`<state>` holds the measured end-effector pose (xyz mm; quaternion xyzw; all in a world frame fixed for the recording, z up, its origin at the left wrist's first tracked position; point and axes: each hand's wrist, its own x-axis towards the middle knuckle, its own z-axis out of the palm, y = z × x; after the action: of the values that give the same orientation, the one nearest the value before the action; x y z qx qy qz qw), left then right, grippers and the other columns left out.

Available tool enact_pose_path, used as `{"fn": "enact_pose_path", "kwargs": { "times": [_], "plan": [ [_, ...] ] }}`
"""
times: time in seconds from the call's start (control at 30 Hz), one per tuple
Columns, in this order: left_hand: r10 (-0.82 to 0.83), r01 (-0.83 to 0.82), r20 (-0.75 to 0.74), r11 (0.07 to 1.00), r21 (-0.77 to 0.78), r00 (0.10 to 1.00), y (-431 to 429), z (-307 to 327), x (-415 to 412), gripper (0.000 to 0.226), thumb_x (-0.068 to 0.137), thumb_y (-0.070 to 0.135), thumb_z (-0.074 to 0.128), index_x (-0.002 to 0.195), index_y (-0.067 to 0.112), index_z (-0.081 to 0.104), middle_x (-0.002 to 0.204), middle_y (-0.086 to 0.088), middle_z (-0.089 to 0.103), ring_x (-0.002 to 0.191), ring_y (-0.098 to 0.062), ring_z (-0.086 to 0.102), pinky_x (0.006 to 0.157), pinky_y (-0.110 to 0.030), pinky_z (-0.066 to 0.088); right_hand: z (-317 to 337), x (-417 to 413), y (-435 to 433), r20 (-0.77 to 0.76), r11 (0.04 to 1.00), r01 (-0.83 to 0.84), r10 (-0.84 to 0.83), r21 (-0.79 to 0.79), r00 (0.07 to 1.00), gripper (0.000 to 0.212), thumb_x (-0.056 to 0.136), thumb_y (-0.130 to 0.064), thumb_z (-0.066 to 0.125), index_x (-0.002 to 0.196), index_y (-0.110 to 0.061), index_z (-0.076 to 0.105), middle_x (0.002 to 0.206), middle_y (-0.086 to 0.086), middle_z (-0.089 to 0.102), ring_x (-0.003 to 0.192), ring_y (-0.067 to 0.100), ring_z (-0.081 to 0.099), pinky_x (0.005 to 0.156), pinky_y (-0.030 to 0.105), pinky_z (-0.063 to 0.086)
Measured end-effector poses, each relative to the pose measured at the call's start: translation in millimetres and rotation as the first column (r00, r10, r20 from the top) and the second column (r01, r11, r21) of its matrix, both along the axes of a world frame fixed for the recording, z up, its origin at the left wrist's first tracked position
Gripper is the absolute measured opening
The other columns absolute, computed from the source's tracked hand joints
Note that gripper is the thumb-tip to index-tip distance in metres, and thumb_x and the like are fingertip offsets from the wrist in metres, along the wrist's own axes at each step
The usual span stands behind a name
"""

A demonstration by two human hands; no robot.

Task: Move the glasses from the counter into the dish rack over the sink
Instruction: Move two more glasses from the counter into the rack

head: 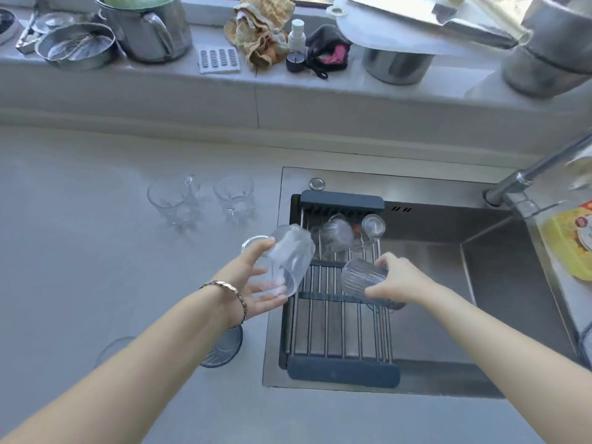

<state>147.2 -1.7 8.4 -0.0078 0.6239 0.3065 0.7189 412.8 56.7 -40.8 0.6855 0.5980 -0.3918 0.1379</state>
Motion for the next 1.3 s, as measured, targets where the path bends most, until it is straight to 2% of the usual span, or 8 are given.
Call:
{"fn": "enact_pose_path", "kwargs": {
  "times": [0.3,0.53,0.63,0.7,0.8,0.93,1.07,1.3],
  "plan": [
    [-0.159,0.163,-0.234,0.987,-0.003,0.959,3.4,-9.4,16.5,0.061,0.069,0.044,0.074,0.116,0.013,0.050,0.091,-0.011,0.055,0.069,-0.025,0.063,0.044,-0.026,0.059,-33.6,-28.9,22.8,0.236,0.933,-0.282,0.229,0.226,0.945,0.041,0.070,-0.030,0.066,0.103,-0.014,0.047,0.113,0.012,0.049,0.094,0.032,0.055,0.066,0.031,0.039],
    [-0.239,0.270,-0.315,0.961,0.058,0.918,4.8,-20.3,14.7,0.036,0.071,0.041,0.074,0.095,0.023,0.053,0.094,-0.007,0.057,0.072,-0.021,0.061,0.049,-0.022,0.056,-33.2,-28.2,14.7,0.338,0.877,-0.359,0.248,0.320,0.908,0.065,0.077,-0.044,0.065,0.128,-0.014,0.038,0.128,0.012,0.045,0.114,0.032,0.043,0.083,0.036,0.043],
    [-0.277,0.316,-0.245,0.939,0.138,0.929,6.7,-24.2,16.5,0.041,0.067,0.035,0.076,0.101,0.021,0.058,0.090,-0.005,0.059,0.072,-0.019,0.062,0.051,-0.023,0.056,-6.8,-27.7,10.7,-0.343,0.968,-0.065,0.149,0.244,0.927,0.066,0.075,-0.026,0.066,0.133,-0.031,0.035,0.141,0.002,0.038,0.127,0.022,0.036,0.099,0.034,0.038],
    [-0.332,0.360,-0.165,0.913,0.190,0.929,9.1,-25.0,19.0,0.041,0.056,0.037,0.074,0.093,0.025,0.061,0.094,-0.005,0.063,0.079,-0.022,0.063,0.063,-0.029,0.058,15.4,-26.5,4.6,-0.761,0.992,-0.023,-0.080,-0.124,0.643,0.080,0.068,-0.011,0.068,0.131,-0.045,0.032,0.143,-0.009,0.034,0.125,0.016,0.046,0.093,0.029,0.047],
    [-0.451,0.456,-0.075,0.859,0.233,0.889,12.7,-22.7,24.9,0.049,0.046,0.041,0.073,0.093,0.027,0.065,0.087,-0.002,0.071,0.075,-0.018,0.068,0.068,-0.030,0.058,31.0,-25.8,-5.3,-0.851,0.981,-0.156,-0.016,-0.115,0.526,0.082,0.062,-0.014,0.076,0.126,-0.051,0.039,0.132,-0.023,0.046,0.113,0.004,0.058,0.082,0.021,0.053],
    [-0.494,0.510,-0.128,0.840,0.183,0.860,17.6,-22.6,28.5,0.049,0.075,0.037,0.066,0.120,0.020,0.053,0.100,-0.005,0.064,0.084,-0.020,0.066,0.069,-0.027,0.058,31.5,-32.3,-14.9,-0.710,0.989,-0.091,0.149,0.118,0.688,0.065,0.056,-0.030,0.081,0.109,-0.052,0.050,0.112,-0.033,0.055,0.099,-0.005,0.058,0.078,0.017,0.049],
    [-0.516,0.674,-0.605,0.737,0.046,0.606,14.0,-29.1,16.3,0.047,0.087,0.028,0.056,0.131,0.019,0.042,0.097,0.000,0.055,0.087,-0.017,0.058,0.077,-0.027,0.048,12.8,-38.7,-12.6,-0.292,0.917,-0.226,0.326,0.329,0.899,0.064,0.055,-0.039,0.073,0.113,-0.046,0.046,0.111,-0.012,0.050,0.097,0.010,0.050,0.078,0.027,0.044],
    [-0.440,0.614,-0.658,0.788,0.042,0.611,-3.7,-24.8,-17.9,0.033,0.088,0.021,0.055,0.120,0.015,0.052,0.101,-0.006,0.059,0.102,-0.027,0.062,0.081,-0.032,0.046,-33.4,-72.3,8.9,0.293,0.696,-0.684,0.622,0.217,0.726,0.059,0.074,-0.023,0.067,0.125,-0.022,0.039,0.116,0.008,0.046,0.103,0.032,0.049,0.069,0.036,0.042]
  ]
}}
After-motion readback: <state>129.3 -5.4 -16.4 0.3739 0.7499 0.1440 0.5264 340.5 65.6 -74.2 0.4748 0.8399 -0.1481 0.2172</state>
